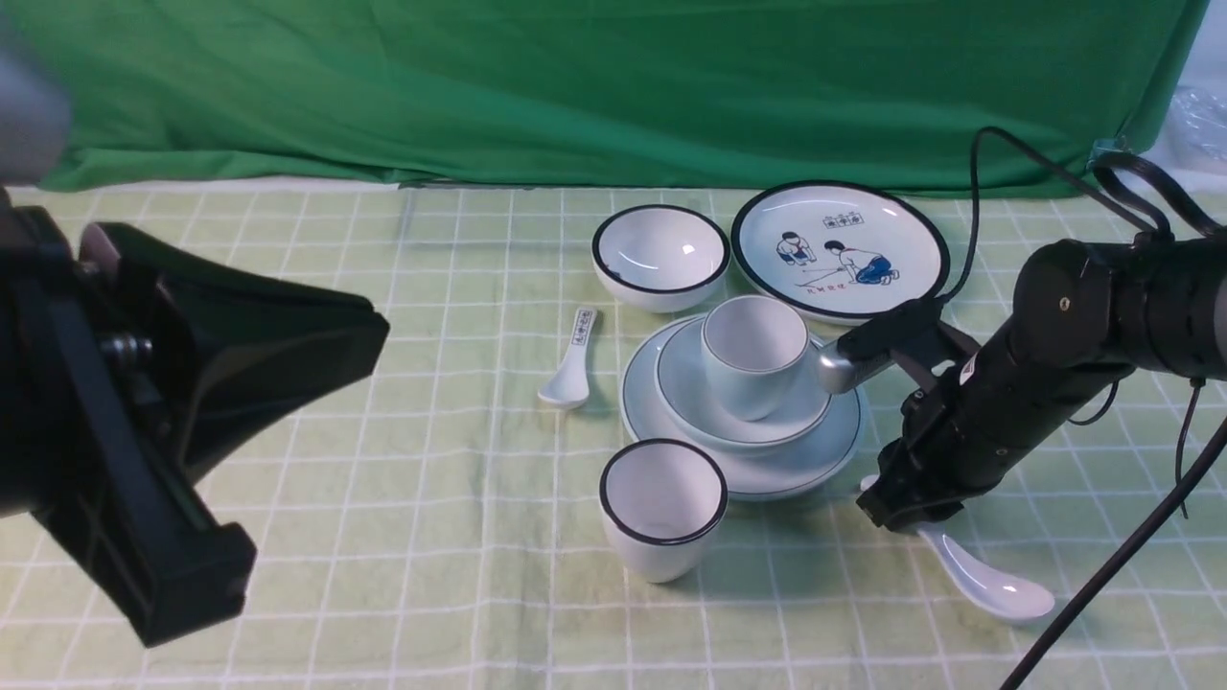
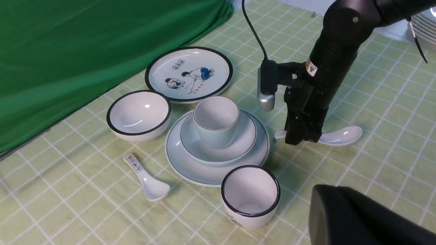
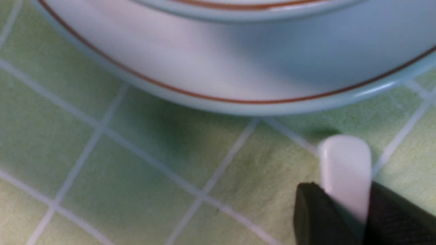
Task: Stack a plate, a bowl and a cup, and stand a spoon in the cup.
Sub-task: Use the right arm to grab a blue soup spoon, then use the right arm to put the blue soup spoon into the blue teacup in the middle
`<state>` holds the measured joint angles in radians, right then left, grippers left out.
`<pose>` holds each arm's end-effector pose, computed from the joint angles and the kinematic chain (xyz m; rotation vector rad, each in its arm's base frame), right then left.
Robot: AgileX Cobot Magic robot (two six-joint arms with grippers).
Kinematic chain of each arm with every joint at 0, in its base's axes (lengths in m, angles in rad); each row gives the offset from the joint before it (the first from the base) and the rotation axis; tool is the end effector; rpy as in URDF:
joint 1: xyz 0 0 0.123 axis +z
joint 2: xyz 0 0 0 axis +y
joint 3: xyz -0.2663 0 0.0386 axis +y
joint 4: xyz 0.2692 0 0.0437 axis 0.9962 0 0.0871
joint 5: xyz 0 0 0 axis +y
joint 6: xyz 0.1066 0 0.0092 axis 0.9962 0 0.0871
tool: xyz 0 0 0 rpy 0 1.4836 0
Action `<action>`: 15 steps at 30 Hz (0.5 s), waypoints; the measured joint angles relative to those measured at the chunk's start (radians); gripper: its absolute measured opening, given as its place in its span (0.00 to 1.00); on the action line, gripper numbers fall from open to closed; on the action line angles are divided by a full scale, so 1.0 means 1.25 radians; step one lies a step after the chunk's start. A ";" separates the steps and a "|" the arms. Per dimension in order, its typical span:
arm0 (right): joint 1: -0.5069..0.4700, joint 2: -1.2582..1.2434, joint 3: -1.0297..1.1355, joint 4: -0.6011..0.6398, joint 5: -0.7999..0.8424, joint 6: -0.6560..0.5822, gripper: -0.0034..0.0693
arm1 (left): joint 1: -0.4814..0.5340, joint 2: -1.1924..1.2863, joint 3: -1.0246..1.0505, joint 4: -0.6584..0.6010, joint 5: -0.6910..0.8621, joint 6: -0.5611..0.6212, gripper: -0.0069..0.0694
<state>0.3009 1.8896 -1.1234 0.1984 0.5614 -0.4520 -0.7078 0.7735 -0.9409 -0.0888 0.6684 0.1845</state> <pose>0.3593 0.1233 0.1082 -0.8305 2.6736 0.1515 0.1424 -0.1296 0.3817 0.8360 1.8263 -0.4368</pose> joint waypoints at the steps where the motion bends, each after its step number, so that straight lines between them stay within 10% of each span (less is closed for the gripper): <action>1: 0.000 0.000 0.000 0.000 0.003 0.001 0.30 | 0.000 0.000 0.000 0.000 0.000 0.000 0.09; 10: 0.002 -0.128 0.018 0.019 0.091 0.061 0.30 | 0.000 0.000 0.000 0.002 0.000 0.000 0.09; 15: 0.036 -0.317 0.042 0.111 -0.141 0.070 0.30 | 0.000 0.000 0.000 0.002 0.000 0.002 0.09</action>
<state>0.3458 1.4928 -1.0714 0.3366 0.3852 -0.3649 -0.7078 0.7735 -0.9409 -0.0858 0.6684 0.1873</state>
